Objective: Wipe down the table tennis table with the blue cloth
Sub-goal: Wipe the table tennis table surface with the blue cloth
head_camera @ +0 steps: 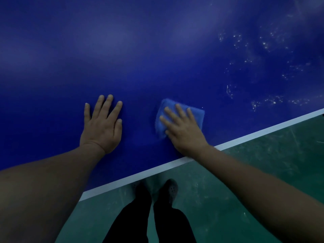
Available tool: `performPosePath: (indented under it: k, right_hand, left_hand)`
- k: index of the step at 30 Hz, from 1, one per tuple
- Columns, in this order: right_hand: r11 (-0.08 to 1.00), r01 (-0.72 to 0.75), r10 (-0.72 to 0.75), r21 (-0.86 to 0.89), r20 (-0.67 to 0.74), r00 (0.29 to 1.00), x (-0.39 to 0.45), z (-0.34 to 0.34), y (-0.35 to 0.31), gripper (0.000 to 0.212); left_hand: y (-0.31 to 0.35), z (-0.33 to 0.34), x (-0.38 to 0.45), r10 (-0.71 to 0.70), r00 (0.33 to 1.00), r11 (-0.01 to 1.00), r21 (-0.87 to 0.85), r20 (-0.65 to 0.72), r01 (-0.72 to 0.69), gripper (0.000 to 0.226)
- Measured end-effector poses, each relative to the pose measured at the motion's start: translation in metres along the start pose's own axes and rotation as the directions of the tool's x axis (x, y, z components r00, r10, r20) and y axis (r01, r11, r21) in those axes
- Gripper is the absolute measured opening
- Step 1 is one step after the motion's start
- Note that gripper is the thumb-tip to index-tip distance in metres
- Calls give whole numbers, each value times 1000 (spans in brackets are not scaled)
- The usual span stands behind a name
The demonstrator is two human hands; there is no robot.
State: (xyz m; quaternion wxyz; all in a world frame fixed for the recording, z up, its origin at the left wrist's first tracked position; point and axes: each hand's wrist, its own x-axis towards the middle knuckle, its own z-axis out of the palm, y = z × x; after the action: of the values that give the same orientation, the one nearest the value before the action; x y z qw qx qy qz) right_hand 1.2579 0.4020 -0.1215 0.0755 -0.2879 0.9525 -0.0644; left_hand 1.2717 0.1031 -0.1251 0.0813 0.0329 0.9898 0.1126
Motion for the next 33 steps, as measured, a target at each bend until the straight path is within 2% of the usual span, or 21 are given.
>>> performPosePath:
  k: [2,4,5,8,9,11,13,15,18,20,21,22,23,25,26,27,28,29,31,32,33]
  right_hand:
    - [956,290,-287,-34,87,954,-30,5,-10,53]
    - [926,377,-372,-28,102,923,-42,2,7,54]
    - [947,319,-316,-31,86,945,-35,-1,18,53]
    - [1000,-5,6,31,-7,1000,14,-11,47,51]
    - [997,-62,63,53,-23,998,35,-16,51,51]
    - [995,-75,77,58,-30,997,73,-22,45,54]
    - [999,36,-36,30,-20,999,89,-18,26,55]
    - [956,291,-291,-40,1,957,69,-8,4,54]
    - [764,643,-625,-60,178,760,0,-1,-5,54]
    - [674,738,-714,-29,230,661,-17,-7,13,55]
    - [660,750,-724,-46,230,651,-11,-8,23,56]
    - [680,728,-702,-80,215,679,2,-9,31,56]
    - [748,656,-636,-102,172,752,21,-10,37,54]
    - [916,393,-389,-81,64,919,60,-17,32,51]
    - [961,272,-270,-46,40,962,70,-18,21,51]
    - [971,236,-236,-32,21,972,71,-14,10,52]
    - [954,296,-296,-44,17,955,62,-9,1,52]
    - [905,419,-417,-70,40,908,45,-4,-1,52]
    - [735,675,-660,-62,161,734,7,-5,7,54]
    - [665,746,-725,-37,208,657,-5,-9,17,55]
    - [635,772,-748,-26,229,623,-9,-12,28,55]
  left_hand:
    - [-1,1,1,0,1000,1000,-1,0,0,63]
    - [0,0,1,2,1000,1000,-6,5,-2,64]
    - [0,0,1,0,1000,1000,-12,3,0,64]
    - [1,-1,1,1,1000,1000,-21,-4,-1,64]
    - [1,-1,2,-1,1000,1000,-25,-7,1,64]
    - [1,-1,2,3,1000,999,-34,-13,-4,64]
    - [-1,0,1,11,1000,999,-40,-25,-12,63]
    - [-2,1,1,21,999,999,-44,-34,-22,62]
    - [-2,2,1,23,999,999,-42,-47,-25,62]
    - [-1,2,1,27,998,999,-39,-50,-29,61]
    - [-1,2,1,26,998,999,-37,-50,-28,61]
    - [-1,2,1,26,998,999,-36,-49,-28,61]
    - [-1,2,1,28,999,999,-35,-47,-30,61]
    - [-1,1,2,30,999,999,-33,-45,-32,61]
    - [-2,1,2,31,999,999,-33,-45,-33,61]
    - [-2,1,1,31,998,999,-34,-47,-32,62]
    - [-1,1,1,31,998,999,-36,-48,-32,62]
    - [-1,1,1,32,998,999,-38,-46,-33,62]
    - [-2,1,1,29,999,999,-39,-39,-31,62]
    - [-2,1,1,30,999,999,-37,-34,-32,62]
    - [-2,1,1,32,999,999,-35,-31,-33,62]
